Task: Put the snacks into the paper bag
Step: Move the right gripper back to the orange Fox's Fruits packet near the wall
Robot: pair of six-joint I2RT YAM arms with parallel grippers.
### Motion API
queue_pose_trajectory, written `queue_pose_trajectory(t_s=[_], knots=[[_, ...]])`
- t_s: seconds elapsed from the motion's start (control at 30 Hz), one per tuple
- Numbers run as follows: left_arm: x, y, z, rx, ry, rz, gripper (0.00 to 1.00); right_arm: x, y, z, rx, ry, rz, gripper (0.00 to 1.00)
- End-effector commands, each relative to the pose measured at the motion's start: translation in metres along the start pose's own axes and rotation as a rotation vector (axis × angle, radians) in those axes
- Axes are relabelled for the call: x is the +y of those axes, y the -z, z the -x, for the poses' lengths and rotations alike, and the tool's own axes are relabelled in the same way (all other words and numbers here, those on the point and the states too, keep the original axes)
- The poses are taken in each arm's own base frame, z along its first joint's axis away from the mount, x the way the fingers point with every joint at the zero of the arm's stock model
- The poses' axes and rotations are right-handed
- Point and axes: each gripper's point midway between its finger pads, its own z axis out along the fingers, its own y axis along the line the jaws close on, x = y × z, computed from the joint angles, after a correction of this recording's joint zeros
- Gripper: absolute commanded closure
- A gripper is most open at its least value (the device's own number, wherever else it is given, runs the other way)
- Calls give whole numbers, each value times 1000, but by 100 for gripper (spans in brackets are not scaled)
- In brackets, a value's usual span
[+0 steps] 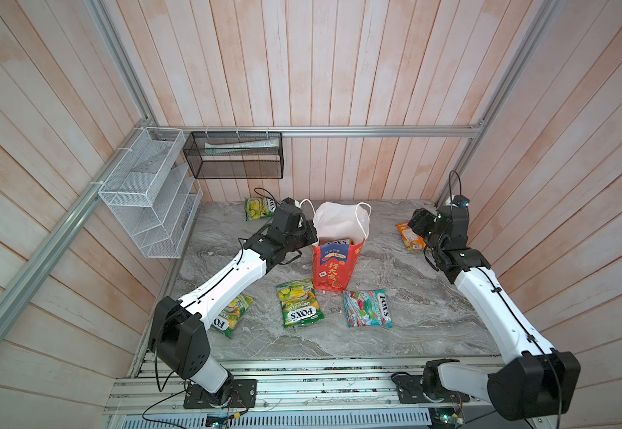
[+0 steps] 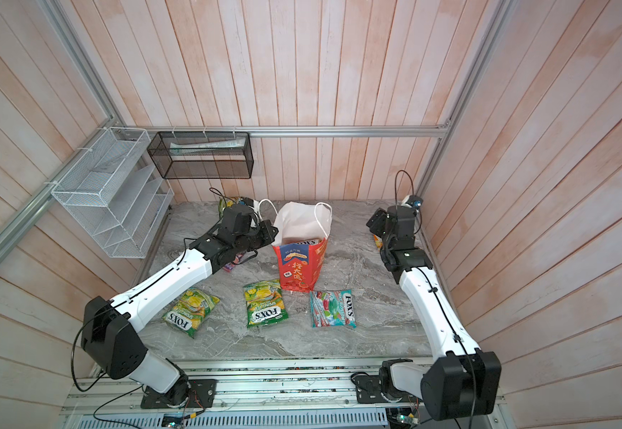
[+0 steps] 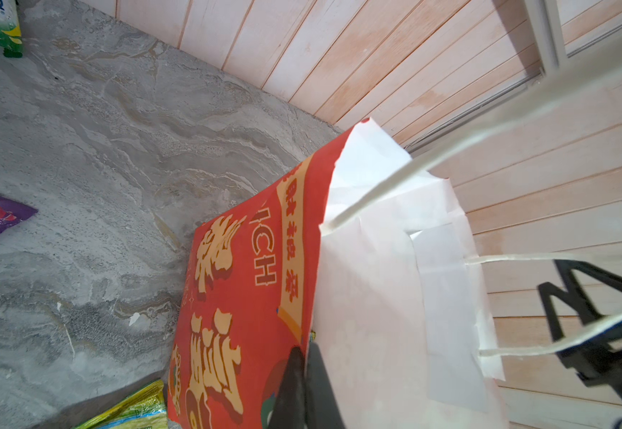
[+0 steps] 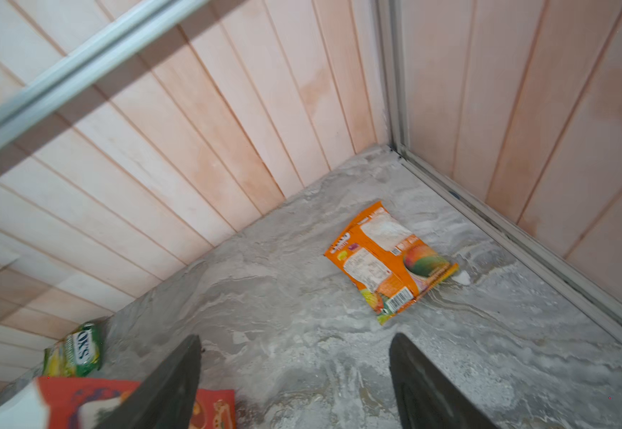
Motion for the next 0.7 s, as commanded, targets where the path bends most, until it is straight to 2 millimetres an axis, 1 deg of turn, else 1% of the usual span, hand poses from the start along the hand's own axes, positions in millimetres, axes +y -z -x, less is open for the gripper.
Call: queue_pose_trajectory(t_s=[0.0, 0.13, 0.23, 0.3, 0.37, 0.4, 0.47, 0.53, 0.67], knots=[[-12, 2, 13, -32, -15, -34, 100, -25, -35, -33, 123, -107, 10, 19], [-13, 3, 13, -32, -15, -34, 100, -76, -73, -54, 157, -81, -173, 12], [-14, 5, 13, -34, -15, -41, 100, -96, -102, -70, 217, -8, -245, 6], [-15, 5, 13, -33, -14, -44, 100, -105, -120, -78, 259, 55, -292, 3], [-15, 6, 13, -34, -14, -46, 100, -109, -137, -84, 299, 123, -319, 2], [-15, 5, 12, -31, -14, -45, 100, -115, -147, -88, 321, 156, -346, 2], [-15, 5, 13, -32, -14, -45, 100, -124, -161, -94, 349, 196, -385, 2], [-14, 4, 13, -32, -15, -43, 100, -129, -173, -102, 381, 228, -402, 2], [-14, 3, 12, -29, -15, -42, 100, -121, -187, -113, 418, 230, -350, 2]])
